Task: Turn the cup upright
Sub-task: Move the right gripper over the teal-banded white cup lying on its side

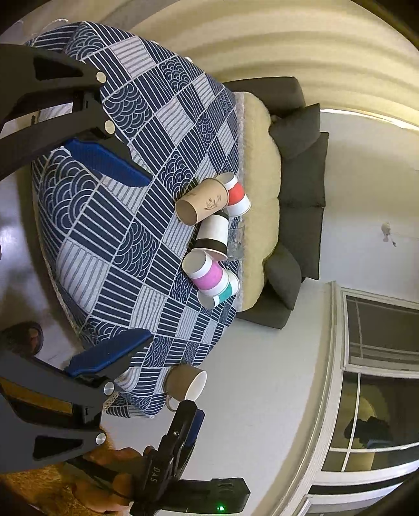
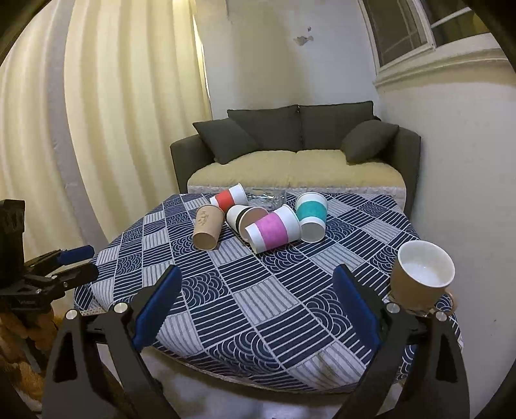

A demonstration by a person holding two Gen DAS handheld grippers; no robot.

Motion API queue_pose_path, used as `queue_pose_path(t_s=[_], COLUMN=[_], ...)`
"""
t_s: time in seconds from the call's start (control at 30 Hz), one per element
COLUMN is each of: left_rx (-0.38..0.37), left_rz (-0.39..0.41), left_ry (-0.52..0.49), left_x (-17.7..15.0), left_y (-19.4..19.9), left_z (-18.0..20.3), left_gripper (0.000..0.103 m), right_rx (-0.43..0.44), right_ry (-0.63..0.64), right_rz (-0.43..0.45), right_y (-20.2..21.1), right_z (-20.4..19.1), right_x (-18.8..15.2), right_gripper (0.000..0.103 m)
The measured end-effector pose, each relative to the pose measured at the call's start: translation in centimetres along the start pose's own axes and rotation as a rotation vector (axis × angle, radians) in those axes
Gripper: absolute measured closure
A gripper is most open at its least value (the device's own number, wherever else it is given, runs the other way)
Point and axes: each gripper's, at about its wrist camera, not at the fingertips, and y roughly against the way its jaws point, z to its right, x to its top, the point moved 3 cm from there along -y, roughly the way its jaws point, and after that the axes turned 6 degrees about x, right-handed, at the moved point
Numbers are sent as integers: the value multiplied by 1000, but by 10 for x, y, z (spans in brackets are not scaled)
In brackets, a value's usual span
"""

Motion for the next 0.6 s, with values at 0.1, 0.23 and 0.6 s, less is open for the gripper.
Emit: queue_pose_path(t_s=[0.1, 0.23, 0.6], left_rx=[-17, -22, -82], left_rz=[-29, -80, -150], left_ry=[15, 23, 3], left_x=[7, 16, 55], left_y=[-13, -34, -97], left_z=[-5, -12, -6], left_gripper=[16, 16, 16], right_rx=[-16, -43, 15], right_ry=[3, -12, -106], right_rz=[-22, -73, -285], right_y=[-12, -35, -127], right_z=[6, 16, 52], right_x=[7, 23, 84], right_gripper=[10, 10, 10])
